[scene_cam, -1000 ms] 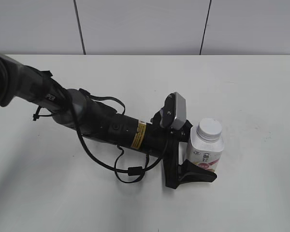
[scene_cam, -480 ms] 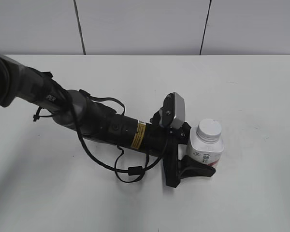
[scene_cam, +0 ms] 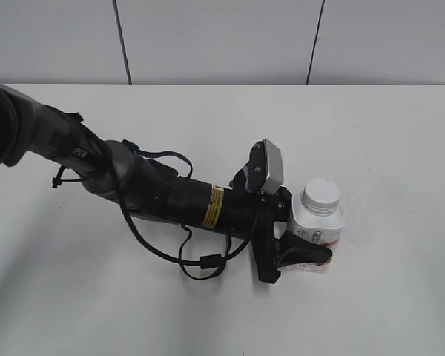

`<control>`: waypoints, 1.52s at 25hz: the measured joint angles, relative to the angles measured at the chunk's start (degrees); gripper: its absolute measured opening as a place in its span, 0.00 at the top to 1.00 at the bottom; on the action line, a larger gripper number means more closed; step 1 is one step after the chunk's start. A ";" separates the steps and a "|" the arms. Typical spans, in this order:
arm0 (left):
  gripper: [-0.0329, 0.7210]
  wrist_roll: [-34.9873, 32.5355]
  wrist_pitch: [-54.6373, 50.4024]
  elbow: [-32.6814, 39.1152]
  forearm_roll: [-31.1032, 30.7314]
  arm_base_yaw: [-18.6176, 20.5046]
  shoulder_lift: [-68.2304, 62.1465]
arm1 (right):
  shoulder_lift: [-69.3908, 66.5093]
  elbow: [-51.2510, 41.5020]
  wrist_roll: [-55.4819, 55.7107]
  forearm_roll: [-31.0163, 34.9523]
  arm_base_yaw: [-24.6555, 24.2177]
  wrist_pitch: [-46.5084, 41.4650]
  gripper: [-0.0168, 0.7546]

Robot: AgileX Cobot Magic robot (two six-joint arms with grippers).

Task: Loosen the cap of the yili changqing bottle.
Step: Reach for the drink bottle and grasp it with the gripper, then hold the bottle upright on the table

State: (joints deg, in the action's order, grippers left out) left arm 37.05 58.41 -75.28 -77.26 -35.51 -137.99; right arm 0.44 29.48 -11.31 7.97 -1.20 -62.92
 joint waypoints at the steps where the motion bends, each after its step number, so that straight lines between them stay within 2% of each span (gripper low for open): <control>1: 0.41 0.00 -0.07 0.00 0.97 0.11 0.00 | 0.00 0.00 0.00 0.00 0.00 0.00 0.34; 7: 0.43 -0.04 -0.33 0.00 2.52 2.16 0.00 | 0.00 0.00 0.00 0.00 0.00 0.00 0.34; 20: 0.46 0.21 0.68 0.00 -3.85 8.18 3.09 | 0.00 0.00 0.00 0.00 0.00 0.00 0.34; 21: 0.46 1.02 0.99 0.00 -5.67 10.14 3.09 | 0.00 0.00 0.00 0.00 0.00 0.00 0.34; 25: 0.46 2.31 4.19 0.00 -9.09 14.05 3.09 | 0.00 0.00 0.00 0.00 0.00 0.00 0.34; 30: 0.46 3.04 6.11 0.00 -10.62 17.67 3.14 | 0.00 0.00 0.00 0.16 0.00 0.00 0.34; 34: 0.46 3.04 4.85 0.00 -11.43 18.07 3.21 | -0.23 0.00 2.42 0.81 0.00 0.35 0.34; 38: 0.46 3.04 3.35 0.00 -13.19 18.07 3.21 | -7.74 0.57 4.51 4.27 0.00 1.35 0.34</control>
State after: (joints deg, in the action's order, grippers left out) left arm 40.09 61.76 -75.28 -90.44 -17.43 -134.78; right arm -7.30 30.05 -6.80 12.24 -1.20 -61.57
